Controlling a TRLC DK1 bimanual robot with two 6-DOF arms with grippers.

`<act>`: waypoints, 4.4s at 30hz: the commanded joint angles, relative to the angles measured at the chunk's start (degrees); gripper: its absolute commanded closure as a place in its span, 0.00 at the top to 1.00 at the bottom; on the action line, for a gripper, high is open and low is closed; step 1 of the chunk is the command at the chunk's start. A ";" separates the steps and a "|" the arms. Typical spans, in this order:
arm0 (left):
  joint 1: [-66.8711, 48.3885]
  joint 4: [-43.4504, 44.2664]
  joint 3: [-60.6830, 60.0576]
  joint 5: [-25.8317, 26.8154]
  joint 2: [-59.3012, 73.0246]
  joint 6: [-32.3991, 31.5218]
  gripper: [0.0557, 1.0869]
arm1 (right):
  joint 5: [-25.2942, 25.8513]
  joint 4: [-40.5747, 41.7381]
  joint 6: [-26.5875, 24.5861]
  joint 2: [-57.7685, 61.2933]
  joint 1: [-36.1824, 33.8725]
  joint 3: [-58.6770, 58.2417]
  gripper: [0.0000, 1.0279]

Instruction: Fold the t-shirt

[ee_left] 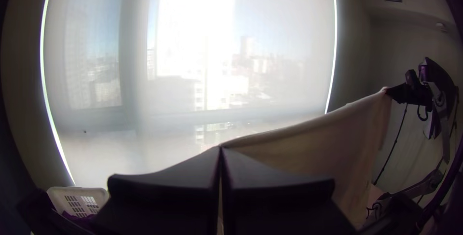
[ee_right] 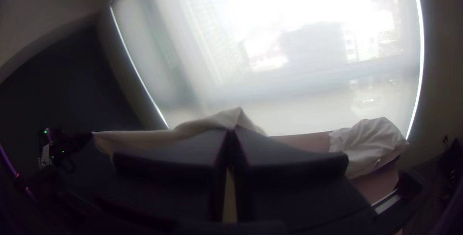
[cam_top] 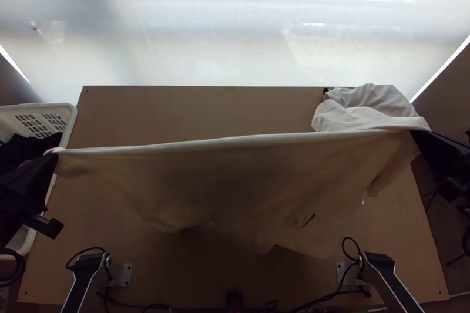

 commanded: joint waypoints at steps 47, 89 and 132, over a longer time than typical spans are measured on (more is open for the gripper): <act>6.78 5.78 13.71 19.41 6.69 -20.83 0.04 | -11.94 4.98 12.40 2.12 6.13 1.64 0.03; -7.81 27.49 -10.90 1.04 35.52 3.52 0.04 | -7.28 19.83 -3.94 38.51 11.40 -6.18 0.03; -18.36 50.08 2.19 -23.04 80.78 23.55 0.04 | 20.41 15.79 -28.55 86.68 15.53 26.51 0.03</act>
